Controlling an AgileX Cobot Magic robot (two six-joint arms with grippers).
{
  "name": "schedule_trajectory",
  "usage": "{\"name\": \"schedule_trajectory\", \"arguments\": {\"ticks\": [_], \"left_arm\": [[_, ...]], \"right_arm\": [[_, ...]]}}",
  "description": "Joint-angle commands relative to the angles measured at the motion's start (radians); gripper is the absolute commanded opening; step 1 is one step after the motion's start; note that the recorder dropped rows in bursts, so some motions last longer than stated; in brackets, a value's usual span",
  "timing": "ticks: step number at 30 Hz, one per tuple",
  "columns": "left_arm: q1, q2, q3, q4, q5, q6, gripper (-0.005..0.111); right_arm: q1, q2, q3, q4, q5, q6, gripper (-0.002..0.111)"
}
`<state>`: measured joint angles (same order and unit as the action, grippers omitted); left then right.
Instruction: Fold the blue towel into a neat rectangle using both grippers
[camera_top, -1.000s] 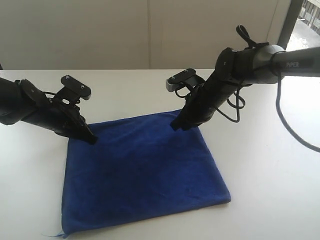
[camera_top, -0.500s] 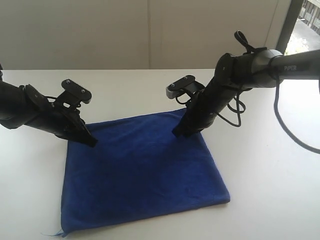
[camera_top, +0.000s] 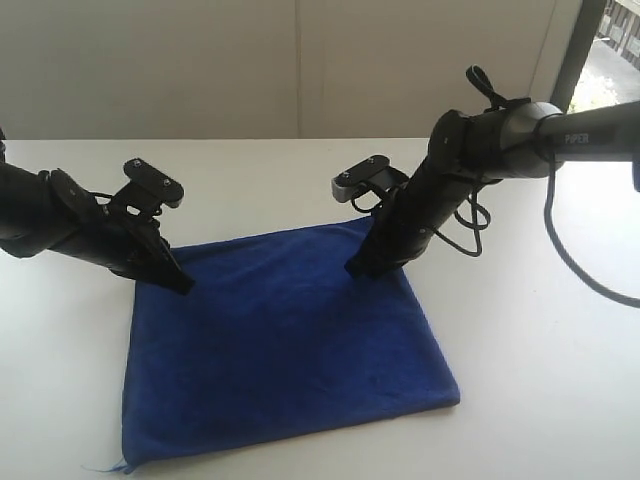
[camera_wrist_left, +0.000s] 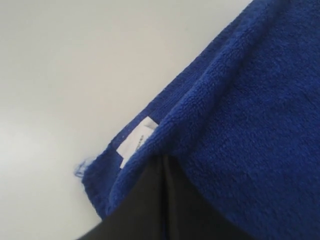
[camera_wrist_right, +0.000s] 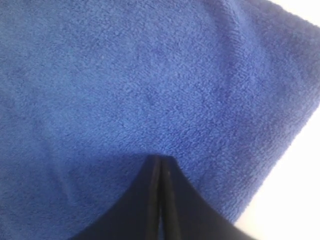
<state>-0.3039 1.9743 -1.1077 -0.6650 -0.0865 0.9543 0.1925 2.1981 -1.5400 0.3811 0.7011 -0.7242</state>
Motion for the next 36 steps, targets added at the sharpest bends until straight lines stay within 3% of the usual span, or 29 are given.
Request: {"name": "schedule_trajectory", "arguments": {"ticks": [1, 9, 17, 26, 29, 36], "left_arm": [[0.003, -0.034, 0.001, -0.006, 0.054, -0.013, 0.0], [0.003, -0.2, 0.001, -0.014, 0.128, -0.018, 0.0], [0.003, -0.453, 0.026, -0.014, 0.354, -0.068, 0.0], [0.003, -0.787, 0.282, 0.0, 0.376, -0.208, 0.0], [0.003, -0.945, 0.426, -0.007, 0.4, -0.254, 0.0], [0.003, -1.156, 0.618, -0.014, 0.46, -0.332, 0.0]], "right_arm": [[-0.001, -0.032, 0.005, -0.023, -0.016, -0.005, 0.0], [-0.001, -0.139, 0.001, -0.04, -0.011, -0.005, 0.0], [-0.001, -0.225, 0.035, -0.281, 0.236, 0.172, 0.0], [0.001, -0.372, 0.383, -0.176, 0.073, 0.179, 0.0], [0.057, -0.453, 0.518, -0.161, -0.026, 0.175, 0.0], [0.089, -0.46, 0.598, -0.165, -0.18, 0.179, 0.0]]}}
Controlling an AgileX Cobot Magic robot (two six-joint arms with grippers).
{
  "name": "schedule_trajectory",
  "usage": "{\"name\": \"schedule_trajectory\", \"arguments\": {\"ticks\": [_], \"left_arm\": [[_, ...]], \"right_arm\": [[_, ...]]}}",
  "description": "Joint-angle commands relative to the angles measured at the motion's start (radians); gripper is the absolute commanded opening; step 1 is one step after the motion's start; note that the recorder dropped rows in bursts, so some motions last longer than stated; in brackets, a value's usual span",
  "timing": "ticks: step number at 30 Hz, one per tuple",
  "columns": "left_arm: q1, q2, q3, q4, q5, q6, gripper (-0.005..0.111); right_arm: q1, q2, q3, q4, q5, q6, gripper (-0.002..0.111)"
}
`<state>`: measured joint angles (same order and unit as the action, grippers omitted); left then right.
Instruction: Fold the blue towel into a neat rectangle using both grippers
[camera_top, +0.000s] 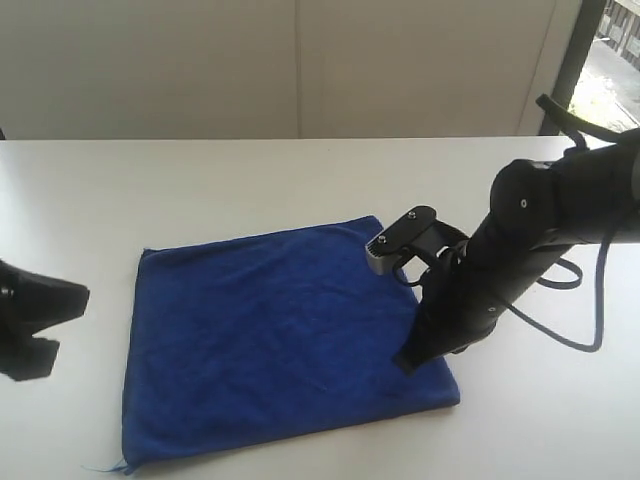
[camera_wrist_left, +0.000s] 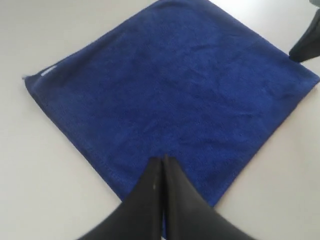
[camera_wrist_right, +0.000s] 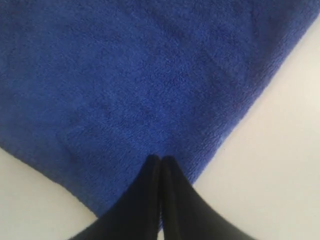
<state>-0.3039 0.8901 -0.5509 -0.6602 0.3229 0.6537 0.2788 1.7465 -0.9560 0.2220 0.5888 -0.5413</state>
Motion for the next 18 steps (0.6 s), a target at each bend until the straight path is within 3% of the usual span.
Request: {"name": "schedule_trajectory", "arguments": {"ticks": [1, 9, 18], "left_arm": [[0.003, -0.095, 0.079, -0.018, 0.057, -0.037, 0.0], [0.003, -0.18, 0.182, -0.047, 0.073, -0.052, 0.0], [0.003, -0.185, 0.193, -0.064, 0.093, -0.052, 0.0]], "right_arm": [[0.002, -0.008, 0.014, -0.008, -0.078, -0.004, 0.0], [0.002, -0.008, 0.014, -0.019, -0.095, -0.008, 0.0], [0.002, -0.008, 0.014, -0.036, -0.097, -0.008, 0.0]]}}
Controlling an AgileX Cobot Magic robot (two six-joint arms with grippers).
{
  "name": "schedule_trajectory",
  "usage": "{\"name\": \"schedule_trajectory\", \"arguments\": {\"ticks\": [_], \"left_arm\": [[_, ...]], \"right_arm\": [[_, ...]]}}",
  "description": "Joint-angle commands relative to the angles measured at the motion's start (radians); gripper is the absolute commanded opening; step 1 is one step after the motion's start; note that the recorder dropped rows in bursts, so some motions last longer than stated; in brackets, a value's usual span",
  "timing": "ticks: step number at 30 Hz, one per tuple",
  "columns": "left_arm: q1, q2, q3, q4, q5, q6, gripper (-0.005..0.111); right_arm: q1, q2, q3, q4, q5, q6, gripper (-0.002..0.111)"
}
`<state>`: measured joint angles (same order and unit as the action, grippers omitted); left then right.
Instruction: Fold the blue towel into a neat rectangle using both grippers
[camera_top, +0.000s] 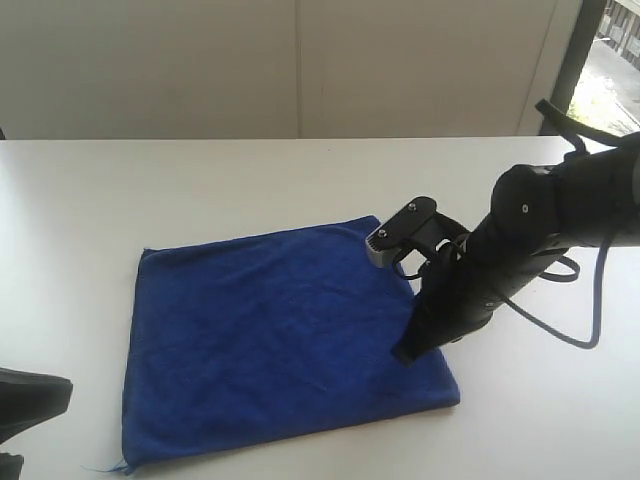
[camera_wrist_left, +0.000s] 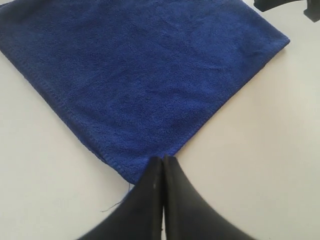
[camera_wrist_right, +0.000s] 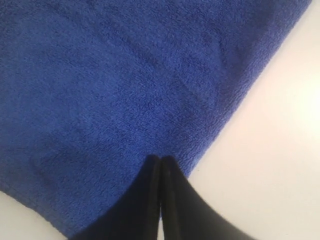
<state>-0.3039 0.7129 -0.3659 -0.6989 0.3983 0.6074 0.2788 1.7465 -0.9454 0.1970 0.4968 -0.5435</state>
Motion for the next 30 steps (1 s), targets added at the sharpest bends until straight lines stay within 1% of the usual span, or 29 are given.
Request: {"name": "schedule_trajectory", "arguments": {"ticks": [1, 7, 17, 22, 26, 29, 30], "left_arm": [[0.003, -0.007, 0.008, -0.026, 0.018, -0.006, 0.0], [0.003, -0.007, 0.008, -0.026, 0.018, -0.006, 0.0], [0.003, -0.007, 0.008, -0.026, 0.018, -0.006, 0.0], [0.003, -0.007, 0.008, -0.026, 0.018, -0.004, 0.0], [0.003, -0.007, 0.008, -0.026, 0.016, -0.004, 0.0], [0.003, -0.007, 0.008, -0.026, 0.014, -0.004, 0.0], [0.003, -0.007, 0.008, -0.026, 0.014, -0.004, 0.0]], "right_arm": [[0.002, -0.008, 0.004, -0.011, -0.005, -0.006, 0.0], [0.002, 0.001, 0.004, -0.01, 0.005, 0.005, 0.0], [0.015, 0.107, 0.004, -0.013, 0.053, 0.029, 0.0], [0.093, 0.11, 0.004, -0.045, 0.138, 0.042, 0.0], [0.136, 0.11, 0.005, -0.072, 0.194, 0.076, 0.0], [0.185, 0.11, 0.014, -0.072, 0.216, 0.083, 0.0], [0.219, 0.11, 0.021, -0.072, 0.224, 0.099, 0.0]]}}
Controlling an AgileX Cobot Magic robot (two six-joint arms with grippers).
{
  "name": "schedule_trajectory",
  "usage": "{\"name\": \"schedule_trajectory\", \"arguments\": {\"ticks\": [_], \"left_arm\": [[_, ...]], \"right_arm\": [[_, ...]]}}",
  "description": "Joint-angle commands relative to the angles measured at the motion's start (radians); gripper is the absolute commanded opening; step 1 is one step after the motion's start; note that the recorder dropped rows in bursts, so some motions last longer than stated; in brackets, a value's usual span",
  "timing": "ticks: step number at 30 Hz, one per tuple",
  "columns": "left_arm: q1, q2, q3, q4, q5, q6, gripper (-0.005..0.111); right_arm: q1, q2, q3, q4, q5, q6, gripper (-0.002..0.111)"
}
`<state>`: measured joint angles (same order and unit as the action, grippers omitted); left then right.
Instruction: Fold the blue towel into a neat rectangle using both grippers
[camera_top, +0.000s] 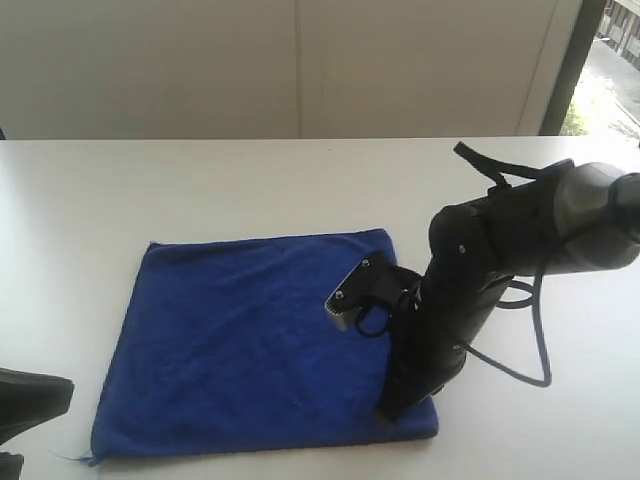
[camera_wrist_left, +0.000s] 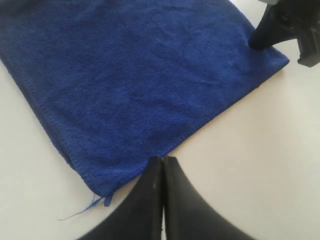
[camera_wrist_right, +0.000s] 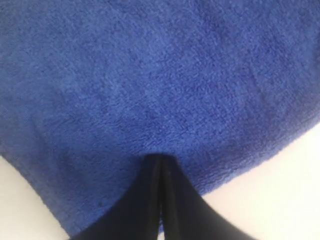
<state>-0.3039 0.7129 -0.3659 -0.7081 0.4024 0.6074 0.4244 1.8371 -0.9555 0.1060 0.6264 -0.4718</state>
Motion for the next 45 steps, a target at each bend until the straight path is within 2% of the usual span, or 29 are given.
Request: {"name": "schedule_trajectory", "arguments": {"ticks": [1, 14, 18, 27, 32, 38, 42, 45], "left_arm": [[0.003, -0.007, 0.008, -0.017, 0.01, -0.004, 0.0], [0.003, -0.007, 0.008, -0.017, -0.02, -0.002, 0.0], [0.003, -0.007, 0.008, -0.019, -0.02, -0.002, 0.0], [0.003, 0.007, 0.008, -0.018, -0.042, -0.007, 0.0], [0.003, 0.095, 0.008, -0.021, -0.074, -0.009, 0.0], [0.003, 0.267, -0.004, -0.023, -0.15, -0.009, 0.0], [0.003, 0.386, -0.045, -0.023, -0.185, -0.002, 0.0], [0.003, 0.471, -0.087, -0.015, -0.204, -0.002, 0.0]], "right_arm": [[0.108, 0.02, 0.035, 0.021, 0.101, 0.029, 0.0], [0.382, 0.02, 0.035, 0.026, 0.111, 0.11, 0.0], [0.391, 0.012, 0.017, -0.041, 0.124, 0.18, 0.0], [0.391, -0.139, -0.052, -0.415, 0.188, 0.432, 0.0], [0.342, -0.2, -0.102, -0.487, 0.171, 0.472, 0.0], [0.164, -0.202, -0.155, -0.465, 0.084, 0.424, 0.0], [0.062, -0.186, -0.184, -0.34, 0.038, 0.278, 0.0], [0.027, -0.167, -0.195, -0.143, -0.008, 0.053, 0.0]]}}
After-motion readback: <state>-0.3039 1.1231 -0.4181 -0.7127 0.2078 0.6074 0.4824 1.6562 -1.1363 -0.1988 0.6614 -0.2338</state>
